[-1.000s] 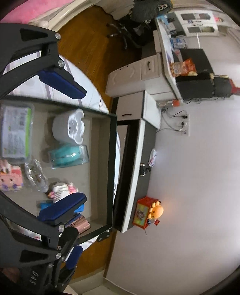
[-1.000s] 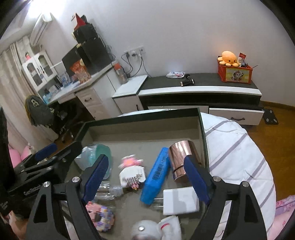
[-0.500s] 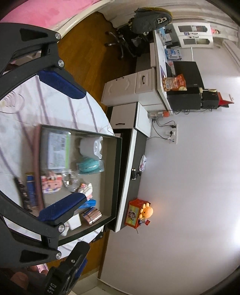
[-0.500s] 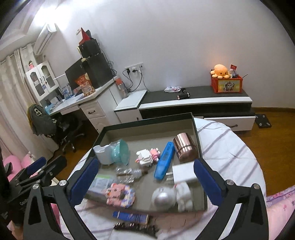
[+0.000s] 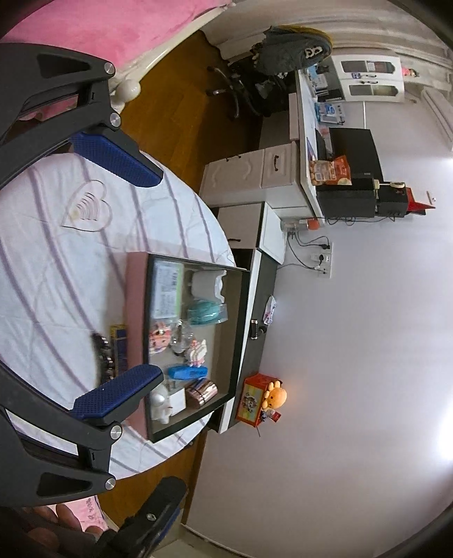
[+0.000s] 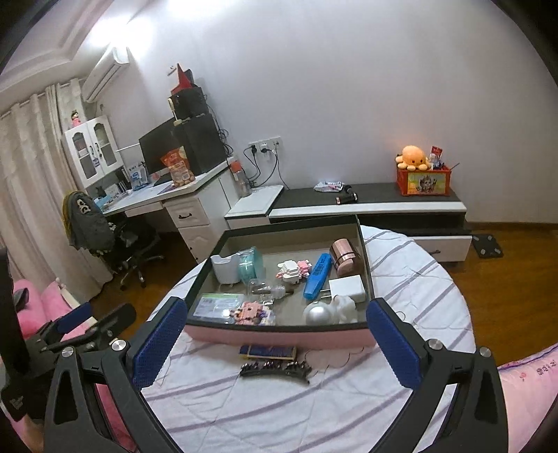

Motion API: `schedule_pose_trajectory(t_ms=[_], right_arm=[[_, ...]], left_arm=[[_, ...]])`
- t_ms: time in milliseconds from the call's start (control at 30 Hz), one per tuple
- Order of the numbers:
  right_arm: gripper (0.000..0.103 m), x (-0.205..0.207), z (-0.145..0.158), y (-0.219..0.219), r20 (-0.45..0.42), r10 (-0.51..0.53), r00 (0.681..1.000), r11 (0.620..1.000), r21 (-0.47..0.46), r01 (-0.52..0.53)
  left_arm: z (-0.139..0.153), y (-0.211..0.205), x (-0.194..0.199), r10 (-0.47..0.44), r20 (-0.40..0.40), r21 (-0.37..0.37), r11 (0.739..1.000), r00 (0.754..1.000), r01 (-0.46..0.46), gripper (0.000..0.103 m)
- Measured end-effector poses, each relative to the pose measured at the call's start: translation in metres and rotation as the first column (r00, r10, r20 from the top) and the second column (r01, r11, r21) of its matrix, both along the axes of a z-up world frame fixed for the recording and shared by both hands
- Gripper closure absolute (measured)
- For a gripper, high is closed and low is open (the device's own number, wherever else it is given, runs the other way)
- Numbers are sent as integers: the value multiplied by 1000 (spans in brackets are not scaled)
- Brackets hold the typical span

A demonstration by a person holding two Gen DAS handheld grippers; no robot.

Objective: Organize rigid objects
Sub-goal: 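Withdraw both tools from the box and pause above the bed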

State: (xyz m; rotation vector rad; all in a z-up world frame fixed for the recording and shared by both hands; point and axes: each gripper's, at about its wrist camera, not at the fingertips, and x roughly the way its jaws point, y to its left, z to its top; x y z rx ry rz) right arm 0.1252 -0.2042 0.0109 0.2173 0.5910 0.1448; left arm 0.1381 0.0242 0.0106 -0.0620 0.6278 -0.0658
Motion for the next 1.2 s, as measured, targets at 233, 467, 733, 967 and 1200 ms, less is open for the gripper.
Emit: schedule_pose_trajectory(t_ms=[233, 467, 733, 967, 1200], right_arm=[[0, -32, 6, 7, 29, -5, 1000, 1000, -7, 6], [0, -45, 7, 14, 29, 3, 1000, 1000, -24, -2], [0, -51, 5, 13, 27, -1, 1000, 1000, -27, 2], [0, -57, 4, 11, 30, -7, 1000, 1000, -26, 7], [0, -57, 1, 9, 19, -7, 1000, 999, -33, 8]], left_arm=[[-8, 3, -21, 11, -24, 1, 1000, 1000, -11, 0], [-14, 4, -32, 10, -34, 5, 1000, 999, -10, 0], [-14, 2, -36, 9, -31, 8, 1000, 999, -8, 0], [-7, 2, -44, 11, -14, 12, 1000, 1000, -11, 0], [-8, 3, -44, 13, -14, 13, 1000, 1000, -13, 0]])
